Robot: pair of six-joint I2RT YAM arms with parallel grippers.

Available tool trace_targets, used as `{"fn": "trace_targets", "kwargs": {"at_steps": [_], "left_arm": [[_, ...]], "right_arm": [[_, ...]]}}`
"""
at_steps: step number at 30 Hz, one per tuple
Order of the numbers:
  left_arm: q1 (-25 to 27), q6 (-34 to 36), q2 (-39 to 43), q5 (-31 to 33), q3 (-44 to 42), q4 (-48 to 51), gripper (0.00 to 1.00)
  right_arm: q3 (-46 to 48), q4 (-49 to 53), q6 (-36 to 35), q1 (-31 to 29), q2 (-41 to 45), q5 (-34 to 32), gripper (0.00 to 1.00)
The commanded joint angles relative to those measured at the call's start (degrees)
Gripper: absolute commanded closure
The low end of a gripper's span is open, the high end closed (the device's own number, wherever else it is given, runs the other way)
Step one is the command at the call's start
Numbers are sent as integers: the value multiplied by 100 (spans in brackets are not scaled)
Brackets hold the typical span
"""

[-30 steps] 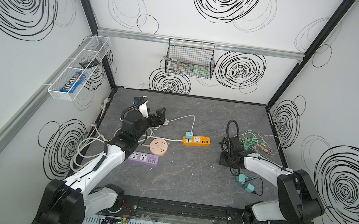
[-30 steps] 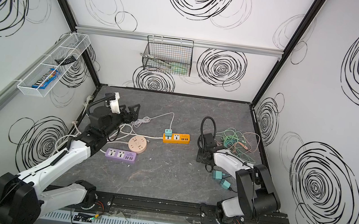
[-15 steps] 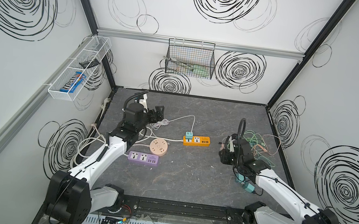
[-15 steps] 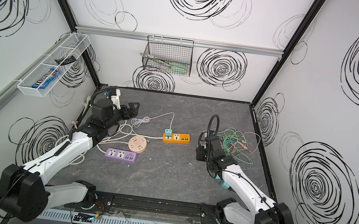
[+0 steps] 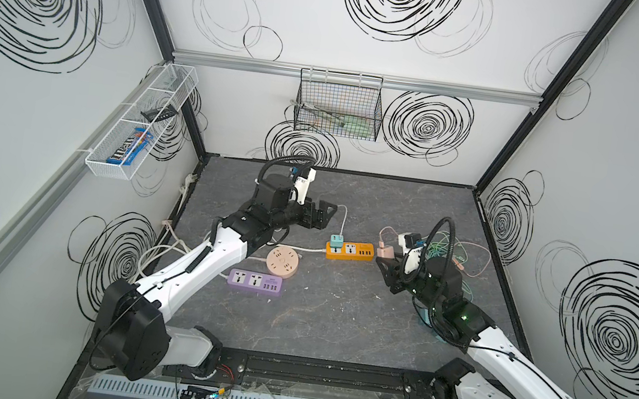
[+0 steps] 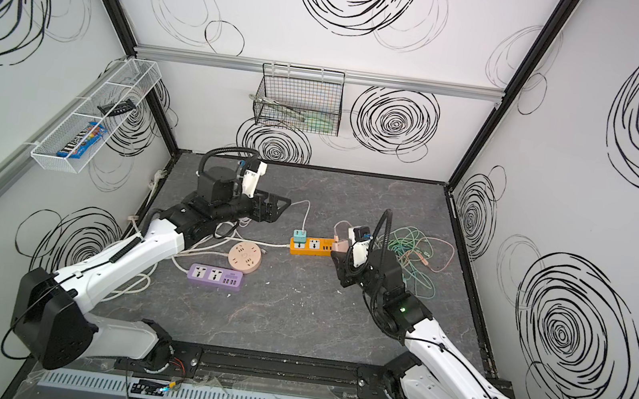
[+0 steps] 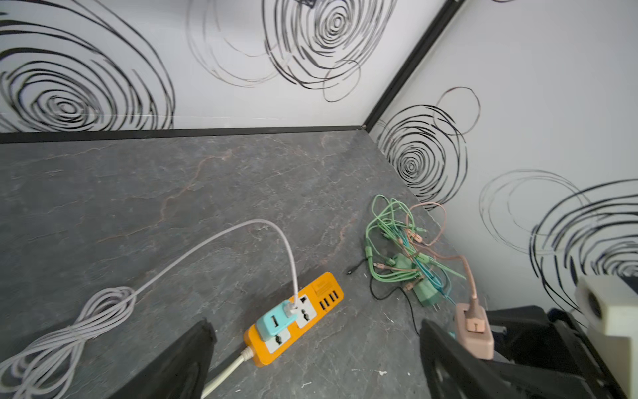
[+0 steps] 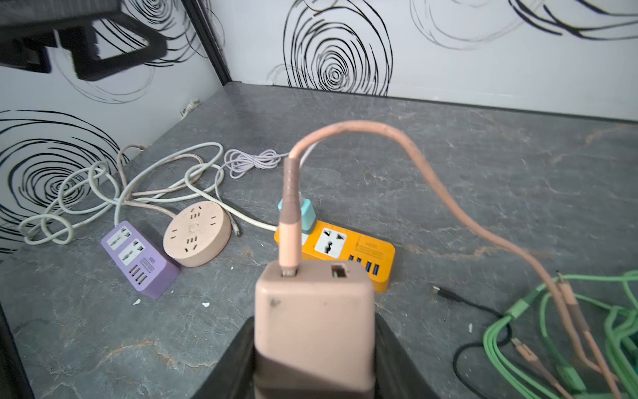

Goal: Insert the plug
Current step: 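Lift the pink charger toward the yellow strip while the left gripper moves over it, then bring the pink charger to the left gripper and close the left gripper on it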

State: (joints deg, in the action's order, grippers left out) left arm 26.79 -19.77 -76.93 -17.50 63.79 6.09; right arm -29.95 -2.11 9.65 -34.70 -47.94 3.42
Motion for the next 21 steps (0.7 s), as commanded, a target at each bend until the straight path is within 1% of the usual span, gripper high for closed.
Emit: {"fn": "trace_targets", "kwargs": {"at_steps": [1, 3, 6, 8, 13, 15, 17, 21], "left_arm": [[131, 292, -165, -630, 372, 326, 4], [269, 315, -288, -781, 578, 496, 3], [543, 492, -438, -745, 866, 744, 1], [692, 583, -532, -846, 1027, 844, 0], [885, 591, -752, -1292, 1236, 863, 6], [926, 580, -865, -1582, 1291, 876, 11], [971, 573, -974, -1802, 1368, 941, 15], [1124, 607, -1143, -1945, 1499, 1076, 18]], "right_arm": [[76, -749, -604, -116, 101, 236, 85], [102, -870, -659, -142, 98, 228, 86], [161, -1037, -884, -201, 83, 176, 87], [204, -1152, -1071, -262, 58, 90, 87], [303, -1492, -1654, -393, 104, -3, 87], [373, -1675, -1884, -422, 135, -25, 88], [423, -1797, -2062, -441, 139, -49, 88], [474, -1958, -2294, -497, 119, -137, 86]]}}
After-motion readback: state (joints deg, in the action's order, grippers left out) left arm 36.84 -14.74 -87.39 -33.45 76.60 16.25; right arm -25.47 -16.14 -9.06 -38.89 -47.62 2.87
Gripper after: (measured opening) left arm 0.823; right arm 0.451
